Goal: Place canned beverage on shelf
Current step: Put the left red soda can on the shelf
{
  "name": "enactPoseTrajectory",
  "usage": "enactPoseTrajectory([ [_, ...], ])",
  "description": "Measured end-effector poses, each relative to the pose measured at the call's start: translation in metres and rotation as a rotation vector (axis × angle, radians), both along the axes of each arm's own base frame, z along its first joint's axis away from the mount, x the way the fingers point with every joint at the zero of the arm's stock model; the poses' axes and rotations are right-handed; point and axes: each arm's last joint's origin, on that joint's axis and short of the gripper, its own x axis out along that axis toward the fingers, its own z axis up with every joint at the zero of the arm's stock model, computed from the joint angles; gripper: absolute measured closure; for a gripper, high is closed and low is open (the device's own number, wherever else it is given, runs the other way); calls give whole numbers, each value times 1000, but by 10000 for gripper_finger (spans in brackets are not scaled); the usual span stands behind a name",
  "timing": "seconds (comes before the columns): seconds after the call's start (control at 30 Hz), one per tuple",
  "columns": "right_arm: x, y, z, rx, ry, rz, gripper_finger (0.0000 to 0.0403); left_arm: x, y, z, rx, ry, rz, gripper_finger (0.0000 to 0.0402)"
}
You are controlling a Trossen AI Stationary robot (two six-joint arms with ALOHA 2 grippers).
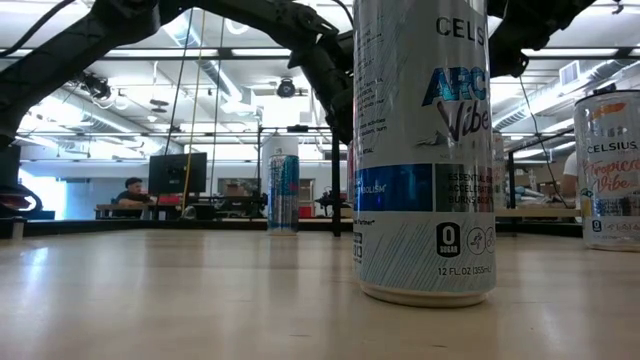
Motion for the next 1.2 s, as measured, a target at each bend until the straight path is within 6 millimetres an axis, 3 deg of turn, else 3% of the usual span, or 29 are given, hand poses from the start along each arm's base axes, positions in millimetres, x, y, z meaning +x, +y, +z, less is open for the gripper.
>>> enactPoseTrajectory([
  [1.2,-1,1,-2,15,16,-4,98,5,-3,0,11,-28,32,69],
])
